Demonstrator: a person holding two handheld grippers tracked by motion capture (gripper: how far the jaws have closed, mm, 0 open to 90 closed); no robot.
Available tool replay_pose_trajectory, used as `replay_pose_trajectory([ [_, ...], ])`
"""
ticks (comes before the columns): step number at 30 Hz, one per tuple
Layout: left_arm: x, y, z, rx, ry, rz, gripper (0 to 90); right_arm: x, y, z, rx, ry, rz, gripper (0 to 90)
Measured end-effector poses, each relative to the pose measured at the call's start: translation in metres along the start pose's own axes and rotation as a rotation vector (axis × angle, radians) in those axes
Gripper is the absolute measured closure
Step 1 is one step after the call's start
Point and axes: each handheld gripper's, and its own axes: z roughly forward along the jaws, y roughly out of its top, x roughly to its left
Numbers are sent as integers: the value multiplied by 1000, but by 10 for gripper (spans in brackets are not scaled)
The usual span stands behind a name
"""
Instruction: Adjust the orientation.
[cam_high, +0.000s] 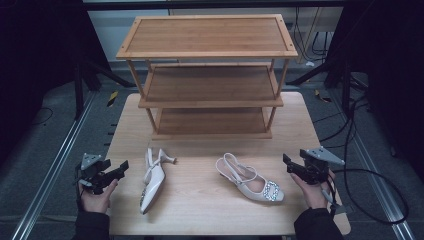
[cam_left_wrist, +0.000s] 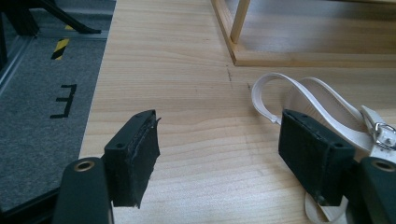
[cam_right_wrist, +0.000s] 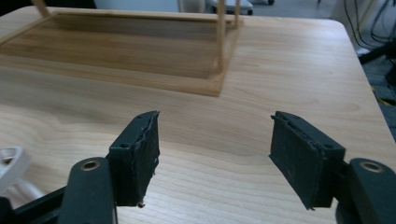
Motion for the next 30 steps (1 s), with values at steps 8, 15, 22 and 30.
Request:
replay_pose_trajectory([
  [8, -5, -2, -5, -20, 17, 21, 320, 16, 9, -7, -24, 71, -15, 379],
  [15, -4, -4, -6, -15, 7, 21, 332, 46, 32, -12, -50, 149, -44, 392],
  [22, -5, -4, -5, -6, 1, 30, 370, 91, 73, -8, -93, 279, -101, 467],
  [30, -2, -6, -6, 6, 6, 42, 429, 155, 103, 13, -103, 410, -173, 570],
])
